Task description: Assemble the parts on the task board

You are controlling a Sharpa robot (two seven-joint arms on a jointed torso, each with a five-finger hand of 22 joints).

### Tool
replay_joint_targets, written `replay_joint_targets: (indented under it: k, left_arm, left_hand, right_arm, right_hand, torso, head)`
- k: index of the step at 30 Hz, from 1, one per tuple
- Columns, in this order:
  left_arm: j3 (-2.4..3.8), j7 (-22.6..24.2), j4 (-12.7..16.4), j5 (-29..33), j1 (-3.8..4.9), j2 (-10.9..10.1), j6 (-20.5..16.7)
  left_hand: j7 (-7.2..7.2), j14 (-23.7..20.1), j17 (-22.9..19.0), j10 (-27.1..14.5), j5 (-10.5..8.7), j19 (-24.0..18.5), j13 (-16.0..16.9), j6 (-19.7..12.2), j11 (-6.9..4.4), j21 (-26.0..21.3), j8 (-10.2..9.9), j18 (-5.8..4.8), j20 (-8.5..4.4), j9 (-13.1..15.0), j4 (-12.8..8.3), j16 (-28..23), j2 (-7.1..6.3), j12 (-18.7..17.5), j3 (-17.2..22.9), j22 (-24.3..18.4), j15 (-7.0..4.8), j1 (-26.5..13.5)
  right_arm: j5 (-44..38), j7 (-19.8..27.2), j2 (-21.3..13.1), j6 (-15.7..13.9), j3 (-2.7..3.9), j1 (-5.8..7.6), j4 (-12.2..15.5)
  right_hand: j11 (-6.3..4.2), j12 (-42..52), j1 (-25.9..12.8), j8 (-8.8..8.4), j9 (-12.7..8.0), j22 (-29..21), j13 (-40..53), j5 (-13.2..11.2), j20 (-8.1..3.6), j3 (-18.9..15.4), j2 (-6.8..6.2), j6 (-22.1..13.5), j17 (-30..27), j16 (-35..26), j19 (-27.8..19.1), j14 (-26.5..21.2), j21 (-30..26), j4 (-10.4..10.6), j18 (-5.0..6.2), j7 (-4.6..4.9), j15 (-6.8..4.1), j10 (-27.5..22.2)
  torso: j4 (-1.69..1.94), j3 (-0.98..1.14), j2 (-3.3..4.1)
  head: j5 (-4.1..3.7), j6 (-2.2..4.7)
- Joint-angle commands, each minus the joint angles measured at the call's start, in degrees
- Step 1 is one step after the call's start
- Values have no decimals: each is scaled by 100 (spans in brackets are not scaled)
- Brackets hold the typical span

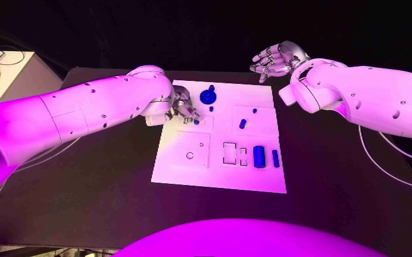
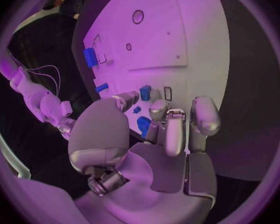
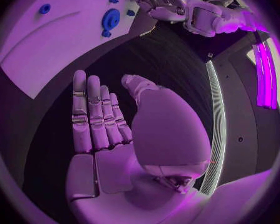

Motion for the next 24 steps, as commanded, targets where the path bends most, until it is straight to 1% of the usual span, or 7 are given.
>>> replay_joint_targets:
  k: [1,7,8,10,13,21,24]
  left_arm:
    - [6,46,51,25,-3,-35,-143]
    - [60,62,201,99,-6,-162,-275]
    - [77,64,239,118,-6,-191,-294]
    - [112,66,307,149,-7,-240,-320]
    - [170,68,409,196,-7,-314,-343]
    - [494,85,718,595,5,-648,-346]
    - [612,113,746,775,49,-801,-367]
  left_hand:
    - [21,343,914,-19,-30,23,3,37,1,-22,-25,-42,-13,10,11,-10,5,32,-71,5,-24,-63]
    - [14,348,926,-8,-97,22,14,56,-3,-26,-56,-41,-13,24,18,-6,36,37,-379,-2,-26,-239]
    - [-3,351,932,4,-529,28,29,65,-10,-25,-80,-41,-20,40,13,-5,115,43,-586,5,-40,-292]
    - [-4,357,947,14,-700,34,41,74,-17,-22,-89,-43,-24,51,23,0,140,48,-698,14,-40,-321]
    - [-6,364,961,24,-720,39,55,81,-20,-19,-90,-44,-25,57,25,6,132,55,-762,21,-41,-349]
    - [45,241,692,-209,-707,-110,-200,-54,24,-137,-167,1,-14,78,3,-108,251,-84,-830,-225,-5,30]
    - [159,43,307,-684,-701,-417,-744,-276,123,-394,-358,89,42,5,4,-289,343,-395,-814,-727,79,303]
  right_arm:
    - [-40,40,-7,79,0,-6,13]
    - [-39,43,-18,78,0,-14,16]
    - [-39,44,-20,79,0,-15,16]
    - [-38,46,-23,82,0,-18,16]
    - [-35,52,-27,85,0,-22,17]
    - [-12,99,-46,75,0,-31,8]
    - [-1,121,-53,67,0,-33,-4]
  right_hand:
    - [34,-11,-47,5,-10,-5,-5,-20,6,1,1,-29,-5,-18,-17,-40,-26,34,54,178,8,-9]
    - [36,-10,-47,5,-11,-13,-8,-19,8,0,2,-32,-10,-22,-19,-45,-33,33,54,181,10,-12]
    - [36,-10,-47,5,-11,-13,-8,-19,8,0,2,-32,-10,-22,-19,-45,-33,33,54,181,10,-12]
    - [38,-10,-47,4,-11,-19,-10,-18,10,0,4,-34,-13,-25,-20,-48,-37,34,53,182,12,-15]
    - [39,-10,-44,3,-12,-27,-14,-15,11,1,5,-37,-18,-29,-22,-54,-43,32,53,182,14,-19]
    - [38,-8,-34,3,-14,-43,-20,-9,14,5,9,-43,-26,-37,-25,-65,-56,25,53,175,16,-26]
    - [36,-6,-27,6,-13,-50,-22,-7,14,8,13,-41,-30,-39,-26,-68,-60,21,54,171,15,-25]
  torso:
    - [-3,1,1]
    - [2,1,-4]
    - [1,2,-3]
    - [0,2,-4]
    - [-1,1,-5]
    - [7,0,-11]
    - [11,9,-21]
  head:
    - [1,2]
    - [-5,13]
    - [-7,18]
    - [-8,24]
    - [-5,30]
    - [-12,111]
    - [-9,142]
